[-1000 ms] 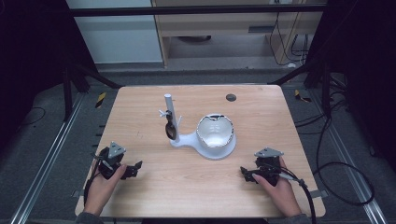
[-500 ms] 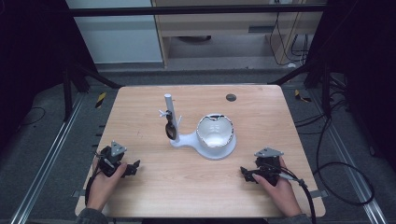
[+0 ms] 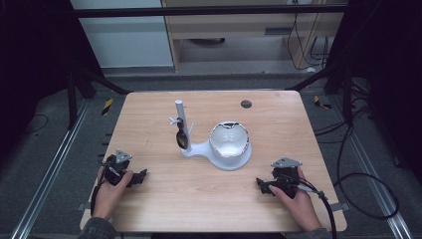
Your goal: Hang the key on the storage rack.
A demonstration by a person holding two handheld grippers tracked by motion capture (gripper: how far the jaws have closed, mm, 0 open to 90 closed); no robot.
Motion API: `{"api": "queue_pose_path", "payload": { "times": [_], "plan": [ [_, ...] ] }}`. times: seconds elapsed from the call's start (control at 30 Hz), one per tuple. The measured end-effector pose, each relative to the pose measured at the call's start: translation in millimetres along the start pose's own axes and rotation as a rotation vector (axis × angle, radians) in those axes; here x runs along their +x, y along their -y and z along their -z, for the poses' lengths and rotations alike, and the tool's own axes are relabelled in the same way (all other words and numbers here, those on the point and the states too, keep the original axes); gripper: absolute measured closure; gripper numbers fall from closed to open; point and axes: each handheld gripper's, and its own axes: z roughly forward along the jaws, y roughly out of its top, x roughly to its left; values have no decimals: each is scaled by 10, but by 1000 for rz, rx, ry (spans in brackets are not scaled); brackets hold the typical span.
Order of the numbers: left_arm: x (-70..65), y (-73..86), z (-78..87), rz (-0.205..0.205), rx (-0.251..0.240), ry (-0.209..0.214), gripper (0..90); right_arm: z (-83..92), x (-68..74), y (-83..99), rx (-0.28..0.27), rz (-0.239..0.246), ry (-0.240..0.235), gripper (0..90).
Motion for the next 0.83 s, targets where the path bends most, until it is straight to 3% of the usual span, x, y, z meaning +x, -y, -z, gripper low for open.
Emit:
{"api": "queue_pose_path", "payload": {
  "times": [0.4, 0.57, 0.83],
  "plan": [
    [-19, -5, -109, 41, -23, 48, 38, 0, 0, 0, 0, 0, 0, 4],
    [-20, -3, -137, 42, -42, 55, 16, 0, -1, 0, 1, 1, 0, 5],
    [-15, -7, -142, 40, -31, 58, 0, 2, 4, 2, -1, -2, -1, 5]
  ]
}}
